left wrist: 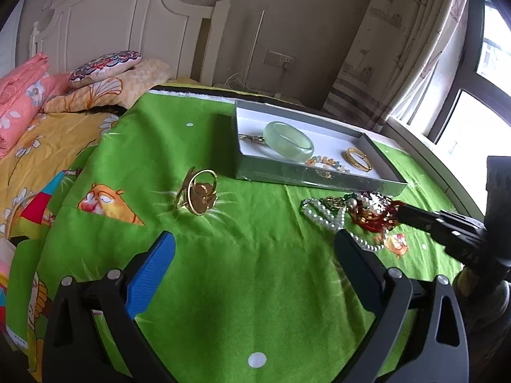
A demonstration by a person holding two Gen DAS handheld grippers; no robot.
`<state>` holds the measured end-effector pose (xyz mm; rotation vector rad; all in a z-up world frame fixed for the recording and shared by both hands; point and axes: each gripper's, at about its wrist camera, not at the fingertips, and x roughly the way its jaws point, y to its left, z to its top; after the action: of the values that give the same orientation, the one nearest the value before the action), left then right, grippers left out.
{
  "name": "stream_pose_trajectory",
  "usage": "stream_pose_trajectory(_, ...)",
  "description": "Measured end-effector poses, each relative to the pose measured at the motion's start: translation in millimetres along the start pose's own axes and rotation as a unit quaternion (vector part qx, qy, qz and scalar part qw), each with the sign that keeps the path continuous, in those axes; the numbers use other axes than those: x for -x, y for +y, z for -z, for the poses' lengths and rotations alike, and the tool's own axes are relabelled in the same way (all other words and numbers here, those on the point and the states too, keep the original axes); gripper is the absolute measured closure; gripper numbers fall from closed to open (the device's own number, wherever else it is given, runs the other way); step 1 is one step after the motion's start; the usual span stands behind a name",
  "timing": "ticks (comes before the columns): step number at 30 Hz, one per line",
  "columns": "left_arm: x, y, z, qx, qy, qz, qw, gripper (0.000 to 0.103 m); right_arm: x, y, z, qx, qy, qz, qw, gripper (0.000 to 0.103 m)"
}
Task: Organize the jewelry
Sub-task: 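Grasp the gold flower ring with the left tool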
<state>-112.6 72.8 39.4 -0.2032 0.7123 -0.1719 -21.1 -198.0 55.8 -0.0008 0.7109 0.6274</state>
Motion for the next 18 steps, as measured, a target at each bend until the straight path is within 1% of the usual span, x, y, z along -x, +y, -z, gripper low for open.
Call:
stream_pose_trajectory(4, -7.1, 5.2, -4.5, 0.018, 0.022, -0.009, 0.9996, 0.004, 2.0, -7.2, 3.4, -0.012, -0.002, 0.002, 1.000, 0.098)
stream_pose_trajectory(7, -13.6, 17.0, -12.8, 0.044, 0.029, -0.011, 0.9985, 0.006, 2.6, -6.7, 3.8, -0.013, -0.005, -0.002, 1.000, 0.098)
stream_pose_trajectory(10, -23.3, 23.8, -24.7, 0.040, 0.034, -0.032, 0.9981, 0.007, 1.9, -6.5, 4.5, -0.016, -0.003, -0.004, 1.000, 0.098)
stream_pose_trajectory(12, -34.0, 24.7, -32.6, 0.023, 0.040, -0.057, 0.9973, 0.016, 2.0, -8.3, 4.9, -0.020, -0.003, -0.006, 1.000, 0.098)
stream_pose_trajectory(14, -47.0, 24.3, -38.6, 0.005, 0.057, -0.075, 0.9956, 0.024, 2.2, -9.1, 4.7, -0.022, -0.003, -0.008, 1.000, 0.098)
stream_pose_trajectory(15, -54.6, 24.8, -40.1, 0.002, 0.070, -0.079, 0.9944, 0.033, 2.0, -8.8, 4.5, -0.022, -0.003, -0.007, 1.000, 0.098)
stream_pose_trajectory(16, -59.0, 24.5, -40.7, -0.001, 0.077, -0.084, 0.9935, 0.039, 2.0, -9.5, 4.7, -0.021, -0.003, -0.007, 1.000, 0.098)
stream_pose_trajectory(18, -60.3, 20.4, -40.6, -0.017, 0.076, -0.091, 0.9928, 0.067, 1.7, -8.7, 4.8, -0.020, -0.002, -0.007, 1.000, 0.098)
